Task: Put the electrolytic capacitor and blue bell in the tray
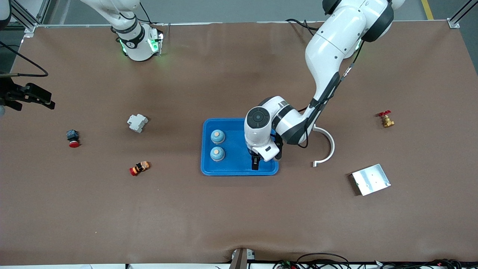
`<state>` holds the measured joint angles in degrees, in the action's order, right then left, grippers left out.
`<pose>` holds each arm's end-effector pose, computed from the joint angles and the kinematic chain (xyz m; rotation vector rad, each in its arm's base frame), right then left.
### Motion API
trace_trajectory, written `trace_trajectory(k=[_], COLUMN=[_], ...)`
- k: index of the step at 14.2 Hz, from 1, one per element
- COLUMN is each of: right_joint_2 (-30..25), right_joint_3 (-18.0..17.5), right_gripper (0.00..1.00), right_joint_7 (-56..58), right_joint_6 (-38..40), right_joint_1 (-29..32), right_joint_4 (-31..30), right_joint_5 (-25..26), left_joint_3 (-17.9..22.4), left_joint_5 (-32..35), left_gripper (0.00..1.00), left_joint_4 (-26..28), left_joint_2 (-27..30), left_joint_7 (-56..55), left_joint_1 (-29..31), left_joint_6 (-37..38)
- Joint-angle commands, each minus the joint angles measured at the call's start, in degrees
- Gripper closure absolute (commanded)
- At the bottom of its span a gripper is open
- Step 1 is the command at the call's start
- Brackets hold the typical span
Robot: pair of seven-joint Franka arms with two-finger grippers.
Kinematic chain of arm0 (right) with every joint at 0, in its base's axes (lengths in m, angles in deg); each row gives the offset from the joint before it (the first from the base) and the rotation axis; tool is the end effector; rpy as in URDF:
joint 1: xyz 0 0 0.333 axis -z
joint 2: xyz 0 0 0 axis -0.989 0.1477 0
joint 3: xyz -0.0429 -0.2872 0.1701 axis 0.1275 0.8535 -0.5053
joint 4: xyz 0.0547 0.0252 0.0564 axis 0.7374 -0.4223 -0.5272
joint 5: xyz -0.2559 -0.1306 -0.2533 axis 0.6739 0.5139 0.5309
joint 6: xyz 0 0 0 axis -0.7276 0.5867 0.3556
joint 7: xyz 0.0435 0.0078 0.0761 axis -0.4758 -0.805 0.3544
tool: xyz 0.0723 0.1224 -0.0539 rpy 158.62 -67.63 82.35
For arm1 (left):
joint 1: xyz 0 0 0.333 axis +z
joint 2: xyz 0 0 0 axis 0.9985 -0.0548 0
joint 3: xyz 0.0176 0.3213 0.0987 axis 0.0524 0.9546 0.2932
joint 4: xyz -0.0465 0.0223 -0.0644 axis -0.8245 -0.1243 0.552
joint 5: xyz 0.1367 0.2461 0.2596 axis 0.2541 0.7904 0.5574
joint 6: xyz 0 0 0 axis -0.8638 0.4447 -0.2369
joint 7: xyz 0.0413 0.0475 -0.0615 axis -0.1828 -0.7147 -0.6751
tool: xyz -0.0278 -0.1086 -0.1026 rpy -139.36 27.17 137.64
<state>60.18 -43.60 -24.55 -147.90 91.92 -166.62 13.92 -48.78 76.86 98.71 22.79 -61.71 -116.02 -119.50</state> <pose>0.5459 -0.0435 0.5847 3.1390 0.0511 -0.0276 0.5902 -0.4676 0.1844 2.3169 2.0555 0.1259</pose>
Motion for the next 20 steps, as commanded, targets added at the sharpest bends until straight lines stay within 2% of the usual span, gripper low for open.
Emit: trace_trajectory(k=[1,3,5,6,7,12,16,20], right_joint_2=[-0.9,-1.2,-1.0,-0.6,-0.4,-0.3,-0.3,-0.3], right_joint_3=[2.3,4.1,9.8,11.8,12.4,12.4,12.4,12.2], right_gripper=[0.00,0.00,0.00,0.00,0.00,0.00,0.00,0.00], right_joint_7=[0.3,0.0,0.0,0.0,-0.4,-5.6,-6.9,-7.2], right_joint_6=[0.8,0.9,0.7,0.7,0.8,0.7,0.8,1.0], right_joint_1=[-2.5,-5.0,-10.0,-11.9,-12.5,-12.4,-12.9,-12.8], right_joint_4=[0.3,0.5,0.8,1.8,2.3,2.3,2.3,2.7], right_joint_5=[-1.1,-1.1,-1.1,-1.4,-2.4,-4.3,-4.4,-4.4], left_joint_3=[0.3,-0.2,-0.2,-0.2,-0.2,-0.2,-0.3,-0.2], left_joint_5=[0.2,-0.9,-1.0,-1.2,-1.7,-3.8,-4.6,-5.2], left_gripper=[0.00,0.00,0.00,0.00,0.00,0.00,0.00,0.00], left_joint_4=[0.3,0.3,0.4,0.5,0.7,1.6,2.5,2.2], left_joint_2=[3.0,5.4,7.5,8.5,9.5,14.8,17.5,20.4], left_joint_7=[3.4,8.3,16.6,21.9,27.0,48.7,57.6,83.2], left_joint_1=[0.1,1.6,2.3,2.5,3.7,8.1,11.4,14.3], left_joint_6=[4.5,7.1,9.8,11.7,13.3,19.1,19.4,22.5])
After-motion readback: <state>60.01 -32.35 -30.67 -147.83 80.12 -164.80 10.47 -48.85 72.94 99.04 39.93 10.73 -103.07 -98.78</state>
